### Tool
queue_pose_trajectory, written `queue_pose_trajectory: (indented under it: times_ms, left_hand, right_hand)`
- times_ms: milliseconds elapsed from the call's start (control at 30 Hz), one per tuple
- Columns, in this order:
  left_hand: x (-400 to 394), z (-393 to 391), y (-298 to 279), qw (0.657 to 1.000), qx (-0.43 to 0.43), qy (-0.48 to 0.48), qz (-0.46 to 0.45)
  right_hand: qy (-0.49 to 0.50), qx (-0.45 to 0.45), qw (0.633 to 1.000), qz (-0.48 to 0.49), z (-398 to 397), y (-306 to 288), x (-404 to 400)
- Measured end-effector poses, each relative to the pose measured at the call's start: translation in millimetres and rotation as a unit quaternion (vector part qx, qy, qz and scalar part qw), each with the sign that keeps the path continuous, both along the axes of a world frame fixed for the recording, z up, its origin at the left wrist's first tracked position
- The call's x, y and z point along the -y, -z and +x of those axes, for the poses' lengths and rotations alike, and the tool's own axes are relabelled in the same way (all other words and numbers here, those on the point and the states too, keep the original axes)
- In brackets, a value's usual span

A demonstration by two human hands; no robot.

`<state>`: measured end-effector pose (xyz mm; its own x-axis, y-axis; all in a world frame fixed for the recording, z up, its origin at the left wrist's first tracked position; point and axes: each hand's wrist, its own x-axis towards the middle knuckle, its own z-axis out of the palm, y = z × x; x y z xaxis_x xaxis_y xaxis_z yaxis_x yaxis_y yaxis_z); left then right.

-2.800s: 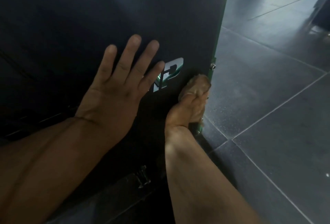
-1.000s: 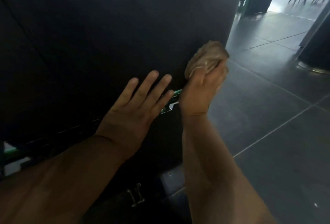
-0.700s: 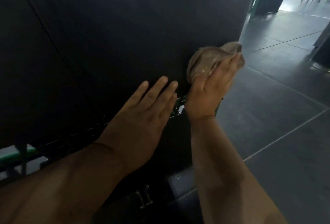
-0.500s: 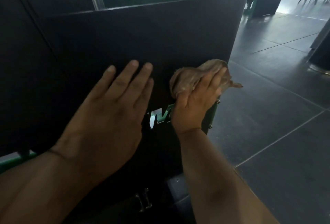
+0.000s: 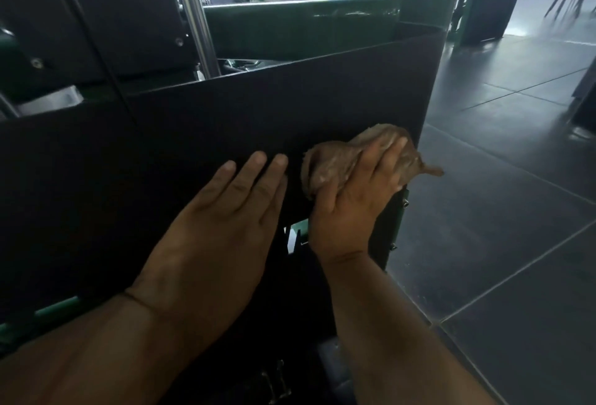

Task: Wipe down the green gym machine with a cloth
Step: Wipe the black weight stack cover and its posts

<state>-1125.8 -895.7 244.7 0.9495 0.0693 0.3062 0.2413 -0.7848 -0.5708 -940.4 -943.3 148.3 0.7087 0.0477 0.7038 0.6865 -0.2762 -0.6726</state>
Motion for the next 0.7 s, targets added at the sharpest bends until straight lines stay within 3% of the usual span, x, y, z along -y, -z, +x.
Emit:
queue_pose_trajectory:
  times_ms: [167,300,467,567,700]
  left_hand:
    - [1,-1,-22,0.999,0.009,0.041,-0.020]
    - [1,-14,-50,0.999,0.038,0.023,0.016]
    - [-9,-29,-70,0.997,0.056,-0.014,0.060]
    - [-10,-31,-66,0.996,0.041,-0.030,0.070]
    - [-4,-26,-59,0.993,0.028,-0.062,0.101]
  right_hand:
    - [-0.023,0.017,0.990,-0.140,-55,21,-21]
    - [-0.050,0.071,0.992,-0.092,-33,29,-13]
    - [-0.020,-0.058,0.998,0.002,-11,33,-2]
    - [-0.033,-0.076,0.996,0.045,-24,30,-8]
    - [-0.060,-0.037,0.997,-0.036,-69,35,-18]
